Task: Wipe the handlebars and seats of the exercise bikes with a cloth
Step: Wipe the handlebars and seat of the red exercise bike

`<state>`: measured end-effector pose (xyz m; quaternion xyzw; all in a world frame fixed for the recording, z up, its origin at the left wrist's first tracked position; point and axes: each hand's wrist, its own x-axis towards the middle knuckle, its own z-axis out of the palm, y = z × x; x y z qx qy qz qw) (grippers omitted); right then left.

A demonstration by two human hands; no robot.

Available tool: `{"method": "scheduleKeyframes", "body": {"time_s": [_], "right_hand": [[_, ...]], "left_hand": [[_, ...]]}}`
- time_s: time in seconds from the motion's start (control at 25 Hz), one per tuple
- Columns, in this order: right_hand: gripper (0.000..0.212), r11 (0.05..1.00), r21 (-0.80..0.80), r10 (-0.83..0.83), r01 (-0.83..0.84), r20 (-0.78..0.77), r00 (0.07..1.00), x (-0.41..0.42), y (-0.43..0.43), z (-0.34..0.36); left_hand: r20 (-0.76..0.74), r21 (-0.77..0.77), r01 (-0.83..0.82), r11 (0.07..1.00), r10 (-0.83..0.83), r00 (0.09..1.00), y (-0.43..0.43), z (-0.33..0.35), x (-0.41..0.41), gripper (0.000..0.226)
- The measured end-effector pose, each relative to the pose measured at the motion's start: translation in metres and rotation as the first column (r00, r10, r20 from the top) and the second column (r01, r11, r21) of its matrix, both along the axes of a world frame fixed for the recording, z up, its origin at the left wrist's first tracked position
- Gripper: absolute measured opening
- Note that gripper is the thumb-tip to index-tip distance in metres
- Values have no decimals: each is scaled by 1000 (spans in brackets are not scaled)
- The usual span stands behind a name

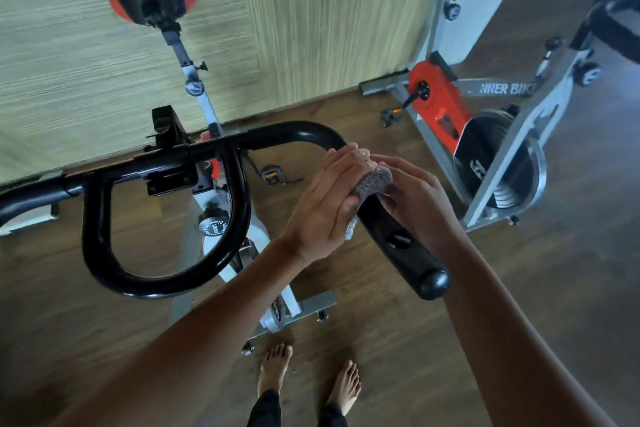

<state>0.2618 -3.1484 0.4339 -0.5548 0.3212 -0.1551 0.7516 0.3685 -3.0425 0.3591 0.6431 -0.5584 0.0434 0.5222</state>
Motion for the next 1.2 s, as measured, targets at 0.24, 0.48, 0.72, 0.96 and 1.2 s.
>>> {"method": "scheduleKeyframes", "body": {"time_s": [0.24,0.48,0.72,0.96,1.2], "right_hand": [[23,1000,-5,21,-21,-17,1000,15,-4,6],[12,990,-123,59,-69,-81,995,24,-7,7],[18,815,-532,106,-228,-251,962,46,-6,11],[18,788,-561,105,-254,-284,953,45,-9,17],[18,824,-504,120,-261,-295,948,45,-12,16]], "left_hand": [[162,147,-351,925,327,931,-7,4,20,51],[398,193,-625,756,522,754,-18,20,35,47],[478,258,-790,556,638,604,-4,26,40,39],[369,210,-880,426,799,474,-12,30,37,41],[252,215,-897,386,865,433,-21,30,37,36]]}}
